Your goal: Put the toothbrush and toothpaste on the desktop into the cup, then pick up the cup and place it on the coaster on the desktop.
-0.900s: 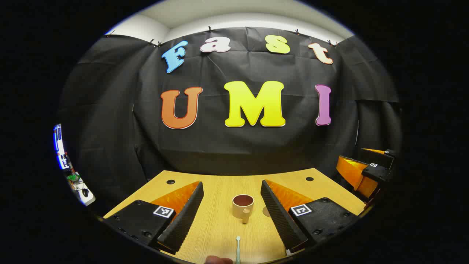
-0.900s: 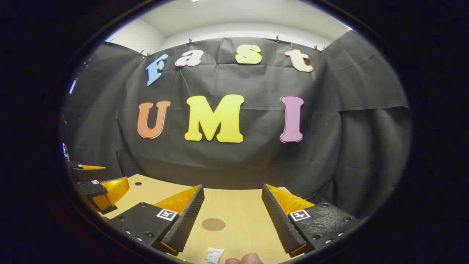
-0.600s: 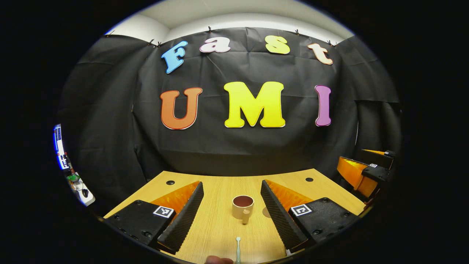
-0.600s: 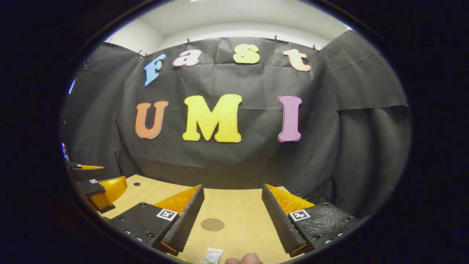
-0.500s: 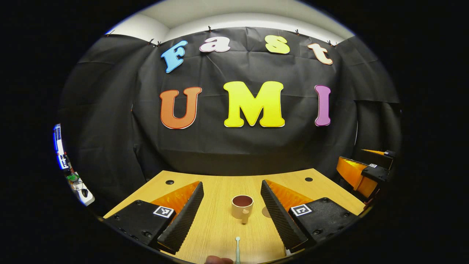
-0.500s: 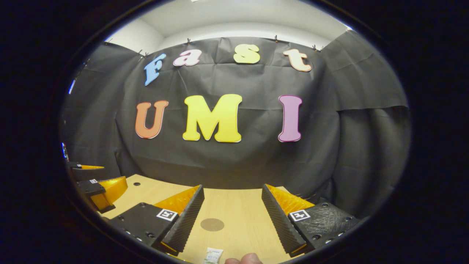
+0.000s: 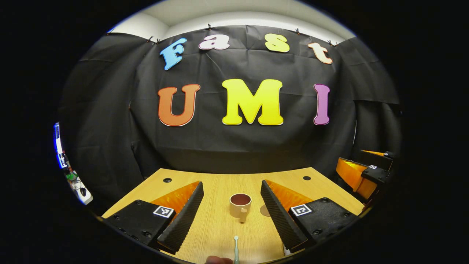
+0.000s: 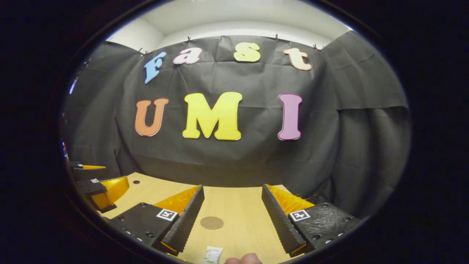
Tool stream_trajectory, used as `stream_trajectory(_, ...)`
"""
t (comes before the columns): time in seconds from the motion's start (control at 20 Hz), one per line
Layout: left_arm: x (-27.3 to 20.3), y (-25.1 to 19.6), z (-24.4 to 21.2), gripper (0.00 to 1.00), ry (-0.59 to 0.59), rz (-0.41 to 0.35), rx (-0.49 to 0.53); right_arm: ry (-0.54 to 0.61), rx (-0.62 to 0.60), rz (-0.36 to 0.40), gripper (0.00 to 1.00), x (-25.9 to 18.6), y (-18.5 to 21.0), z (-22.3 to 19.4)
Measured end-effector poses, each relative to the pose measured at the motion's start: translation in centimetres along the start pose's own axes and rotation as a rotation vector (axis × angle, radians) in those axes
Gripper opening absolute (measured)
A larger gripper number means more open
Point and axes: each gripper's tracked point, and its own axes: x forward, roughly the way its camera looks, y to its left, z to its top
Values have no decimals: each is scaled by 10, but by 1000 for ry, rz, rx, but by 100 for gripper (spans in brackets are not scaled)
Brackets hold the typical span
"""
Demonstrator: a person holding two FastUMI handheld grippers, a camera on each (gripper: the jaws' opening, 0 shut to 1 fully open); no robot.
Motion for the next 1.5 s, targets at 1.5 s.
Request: stream_trajectory(1.5,-17,-7,-112,100,321,-64,-13,385,-36,89,95,-17,26,-122)
